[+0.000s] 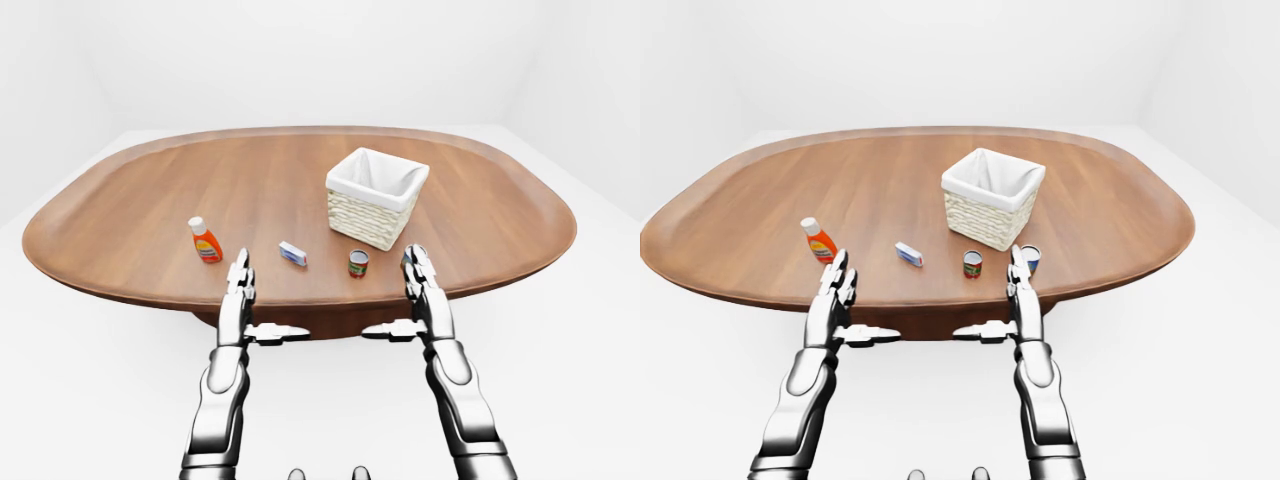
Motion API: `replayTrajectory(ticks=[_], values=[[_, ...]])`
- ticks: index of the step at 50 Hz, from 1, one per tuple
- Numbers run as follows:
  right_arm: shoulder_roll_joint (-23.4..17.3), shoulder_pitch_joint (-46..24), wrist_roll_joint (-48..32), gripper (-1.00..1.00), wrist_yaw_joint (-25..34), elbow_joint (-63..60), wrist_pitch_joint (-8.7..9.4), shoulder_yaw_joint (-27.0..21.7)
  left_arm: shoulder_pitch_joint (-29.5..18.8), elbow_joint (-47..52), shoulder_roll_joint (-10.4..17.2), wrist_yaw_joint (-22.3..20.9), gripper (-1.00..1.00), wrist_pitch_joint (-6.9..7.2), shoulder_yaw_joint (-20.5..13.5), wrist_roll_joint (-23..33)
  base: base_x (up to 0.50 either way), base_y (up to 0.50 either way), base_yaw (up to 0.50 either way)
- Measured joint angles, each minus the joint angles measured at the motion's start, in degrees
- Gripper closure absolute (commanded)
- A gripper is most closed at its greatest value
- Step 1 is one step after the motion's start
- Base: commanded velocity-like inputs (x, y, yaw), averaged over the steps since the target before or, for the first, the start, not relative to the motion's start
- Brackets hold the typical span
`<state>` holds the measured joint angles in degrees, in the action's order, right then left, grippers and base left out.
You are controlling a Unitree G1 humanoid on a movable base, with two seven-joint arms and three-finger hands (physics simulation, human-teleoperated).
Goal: Pick up the alphabet soup and the cream cheese box, and put them in the basket.
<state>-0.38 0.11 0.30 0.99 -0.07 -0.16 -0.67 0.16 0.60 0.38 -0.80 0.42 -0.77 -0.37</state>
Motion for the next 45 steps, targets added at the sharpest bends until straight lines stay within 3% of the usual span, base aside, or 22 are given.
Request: replayTrajectory(ticks=[25,45], values=[[-0.51,-0.01,0.98,-1.00,2.22,0.42,0.29,-0.93,0.25,0.68,0.48,-1.04,-1.00,0.40,-0.81,0.21,0.00,0.00,0.00],[-0.55,-0.10,0.72,-1.00,2.64,0.84,0.13,-0.76,0.21,0.61,0.54,-1.35,-1.00,0.29,-0.90,0.11,0.00,-0.21,0.00]])
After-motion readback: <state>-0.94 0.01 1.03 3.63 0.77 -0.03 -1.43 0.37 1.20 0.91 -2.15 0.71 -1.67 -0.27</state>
